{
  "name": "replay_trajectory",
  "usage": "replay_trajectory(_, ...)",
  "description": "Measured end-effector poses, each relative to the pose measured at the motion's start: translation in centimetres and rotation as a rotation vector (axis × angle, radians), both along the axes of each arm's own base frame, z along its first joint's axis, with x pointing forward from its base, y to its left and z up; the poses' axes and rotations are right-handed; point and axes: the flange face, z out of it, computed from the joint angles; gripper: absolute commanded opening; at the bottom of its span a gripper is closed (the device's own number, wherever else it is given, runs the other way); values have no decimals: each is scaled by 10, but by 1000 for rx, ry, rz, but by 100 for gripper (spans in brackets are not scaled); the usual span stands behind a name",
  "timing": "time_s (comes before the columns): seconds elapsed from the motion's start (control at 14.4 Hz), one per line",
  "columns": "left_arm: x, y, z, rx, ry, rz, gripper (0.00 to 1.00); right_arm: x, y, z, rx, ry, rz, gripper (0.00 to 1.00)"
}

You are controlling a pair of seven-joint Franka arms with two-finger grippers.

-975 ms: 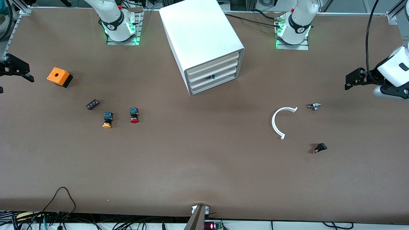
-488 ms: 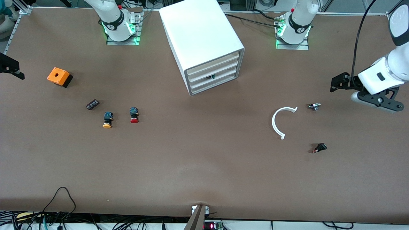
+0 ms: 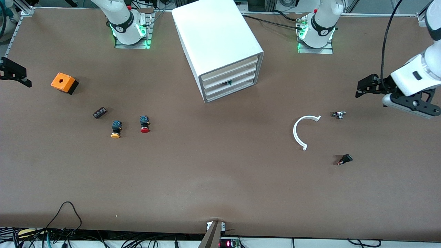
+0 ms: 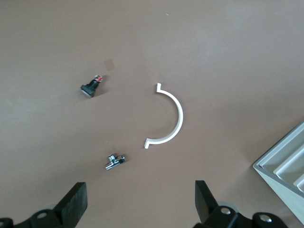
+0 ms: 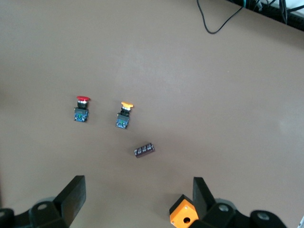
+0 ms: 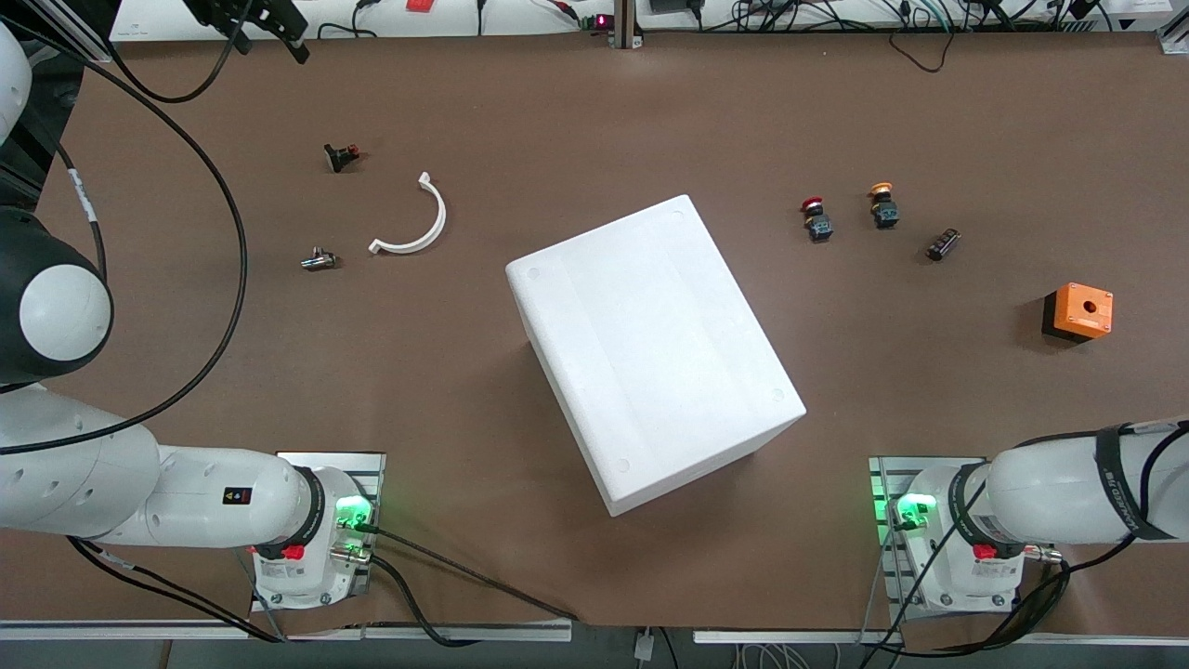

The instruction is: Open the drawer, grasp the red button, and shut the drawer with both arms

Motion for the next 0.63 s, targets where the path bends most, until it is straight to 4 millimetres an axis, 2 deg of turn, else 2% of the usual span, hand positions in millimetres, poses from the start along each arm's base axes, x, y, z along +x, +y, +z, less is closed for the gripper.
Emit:
replay_trajectory(0.14,0,40,5,0,-11,66,100,-8,-1,2,4,-8,-33,100)
replay_trajectory(0.28,-2,66,12,0,-26,114,100,-13,-1,6,7,-15,-57,100)
replay_trajectory(0.42,-2,66,18,1,-32,139,100,-13,6,6,8,-11,-56,100)
replay_trajectory(0.63,-4,41,17,26,1,196,100,-15,5,5,10,7,-61,100)
